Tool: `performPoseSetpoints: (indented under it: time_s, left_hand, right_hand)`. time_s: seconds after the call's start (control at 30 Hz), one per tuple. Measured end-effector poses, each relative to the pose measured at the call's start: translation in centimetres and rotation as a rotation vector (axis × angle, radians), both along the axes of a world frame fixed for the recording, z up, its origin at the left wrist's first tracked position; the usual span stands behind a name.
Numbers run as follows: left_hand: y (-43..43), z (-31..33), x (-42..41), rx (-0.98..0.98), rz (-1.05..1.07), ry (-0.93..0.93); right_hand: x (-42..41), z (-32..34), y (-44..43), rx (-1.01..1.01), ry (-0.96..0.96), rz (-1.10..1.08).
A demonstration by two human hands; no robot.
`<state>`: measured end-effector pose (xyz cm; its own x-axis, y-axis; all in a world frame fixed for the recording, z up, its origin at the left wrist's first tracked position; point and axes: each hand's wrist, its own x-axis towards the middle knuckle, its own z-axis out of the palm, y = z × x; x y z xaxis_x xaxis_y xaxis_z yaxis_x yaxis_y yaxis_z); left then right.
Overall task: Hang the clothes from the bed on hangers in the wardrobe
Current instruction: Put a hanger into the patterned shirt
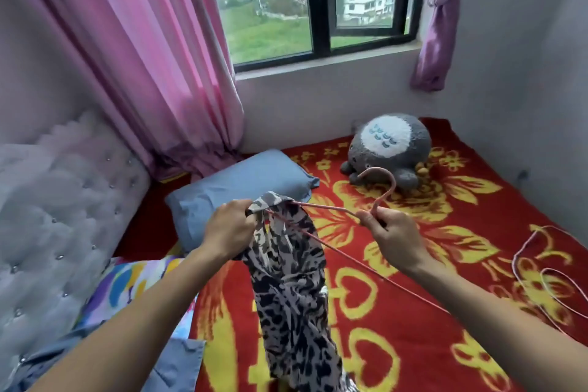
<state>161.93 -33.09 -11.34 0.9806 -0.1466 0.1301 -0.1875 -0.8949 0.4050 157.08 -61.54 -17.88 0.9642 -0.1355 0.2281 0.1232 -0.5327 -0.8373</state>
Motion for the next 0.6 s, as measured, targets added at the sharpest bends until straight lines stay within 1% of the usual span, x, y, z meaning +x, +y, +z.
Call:
performPoseSetpoints:
  time_s: [0.07, 0.13, 0.2, 0.3, 0.33, 0.4, 0.5, 0.57, 0.6]
  left_hand:
    - [0.2, 1.6, -0.4, -0.024, -0.044, -0.056]
    - [0.1, 2.7, -1.0, 0.018, -0.085, -0.081]
    - [0.1, 3.4, -1.8, 0.135, -0.078, -0.12]
    - [1.0, 4.4, -1.9, 0.376, -0.115, -0.351]
    - [1.2, 4.8, -1.7, 0.396, -0.139, -0.39]
    - [1.0, 6.0, -1.8, 0.372, -0.209, -0.352]
    - [0.0, 7.4, -2.1, 0.258, -0.289, -0.195]
    - [-0.9, 8.0, -2.2, 0.195, -0.297, -0.168]
    - [-1.3, 8.2, -2.1, 0.167, -0.271, -0.178]
  right_hand:
    - [0.2, 1.1, 1.3, 0.009, 0.044, 0.117]
    - [0.6, 2.0, 2.6, 0.064, 0.04, 0.168]
    - [0.8, 3.2, 3.5, 0.187, -0.014, 0.168]
    - [1.0, 5.3, 4.6, 0.303, -0.077, 0.245]
    - [1.0, 6.0, 4.9, 0.31, -0.098, 0.276]
    - [1.2, 7.2, 5.2, 0.319, -0.14, 0.31]
    - [2.1, 8.4, 5.1, 0.292, -0.188, 0.257]
    - [2.8, 8.6, 4.7, 0.191, -0.227, 0.179]
    - [3.1, 8.6, 4.4, 0.084, -0.256, 0.109]
